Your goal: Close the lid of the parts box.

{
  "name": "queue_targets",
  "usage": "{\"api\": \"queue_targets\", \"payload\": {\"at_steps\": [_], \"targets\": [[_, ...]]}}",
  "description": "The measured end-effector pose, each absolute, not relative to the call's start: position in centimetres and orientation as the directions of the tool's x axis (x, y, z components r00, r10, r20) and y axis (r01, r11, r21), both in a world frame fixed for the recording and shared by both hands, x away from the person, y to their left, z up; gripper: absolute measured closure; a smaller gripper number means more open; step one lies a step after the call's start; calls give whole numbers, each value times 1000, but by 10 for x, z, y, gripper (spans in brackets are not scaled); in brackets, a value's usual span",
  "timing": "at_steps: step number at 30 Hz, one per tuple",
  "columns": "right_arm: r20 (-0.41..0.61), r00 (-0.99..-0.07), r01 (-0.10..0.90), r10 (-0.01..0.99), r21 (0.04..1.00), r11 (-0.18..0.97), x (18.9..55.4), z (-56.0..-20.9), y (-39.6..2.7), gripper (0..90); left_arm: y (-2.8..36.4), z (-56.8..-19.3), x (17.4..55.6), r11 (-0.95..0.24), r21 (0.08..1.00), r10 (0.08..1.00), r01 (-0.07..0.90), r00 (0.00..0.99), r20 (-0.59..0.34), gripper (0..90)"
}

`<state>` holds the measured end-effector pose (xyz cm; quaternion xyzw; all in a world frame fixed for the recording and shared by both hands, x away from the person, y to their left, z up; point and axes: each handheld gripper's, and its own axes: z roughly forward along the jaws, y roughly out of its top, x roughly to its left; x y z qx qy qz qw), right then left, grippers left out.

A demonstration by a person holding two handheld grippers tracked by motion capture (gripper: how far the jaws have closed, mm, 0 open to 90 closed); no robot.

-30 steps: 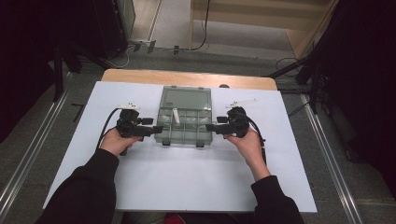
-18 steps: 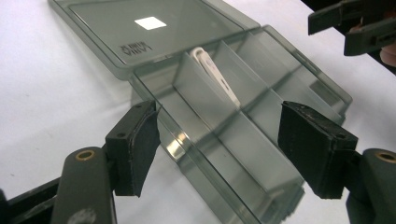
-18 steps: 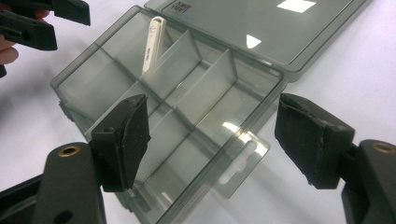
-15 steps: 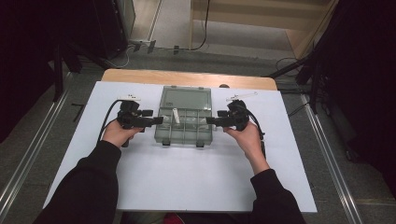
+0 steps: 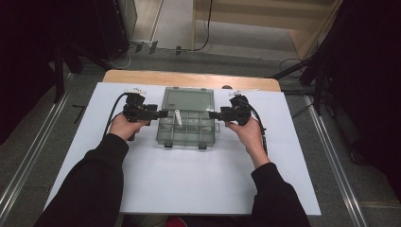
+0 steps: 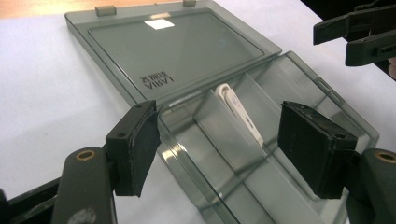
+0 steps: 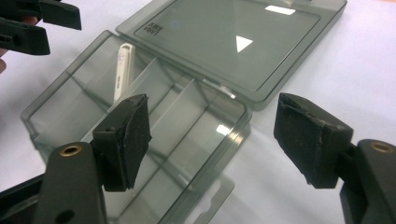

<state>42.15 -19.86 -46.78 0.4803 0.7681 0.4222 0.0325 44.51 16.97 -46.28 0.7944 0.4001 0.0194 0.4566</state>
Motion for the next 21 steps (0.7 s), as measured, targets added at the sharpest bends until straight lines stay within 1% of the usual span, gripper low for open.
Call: {"api": "queue_targets", "payload": {"at_steps": [2, 6, 8, 18, 21], "targets": [[359, -535, 712, 765, 678, 180, 425, -467, -197, 283, 169, -463, 448, -255, 738, 656, 625, 673, -343, 291], [357, -530, 710, 769, 683, 173, 432, -465, -195, 285, 167, -465, 453, -260, 739, 672, 622, 666, -323, 291], [355, -527, 710, 772, 683, 171, 435, -466, -193, 286, 166, -466, 456, -246, 740, 677, 626, 657, -331, 291], [339, -514, 720, 788, 670, 182, 450, -472, -182, 288, 159, -469, 471, -252, 725, 698, 641, 640, -322, 291], [336, -508, 723, 793, 667, 181, 455, -473, -179, 288, 159, -470, 475, -229, 728, 700, 647, 629, -339, 292]]}}
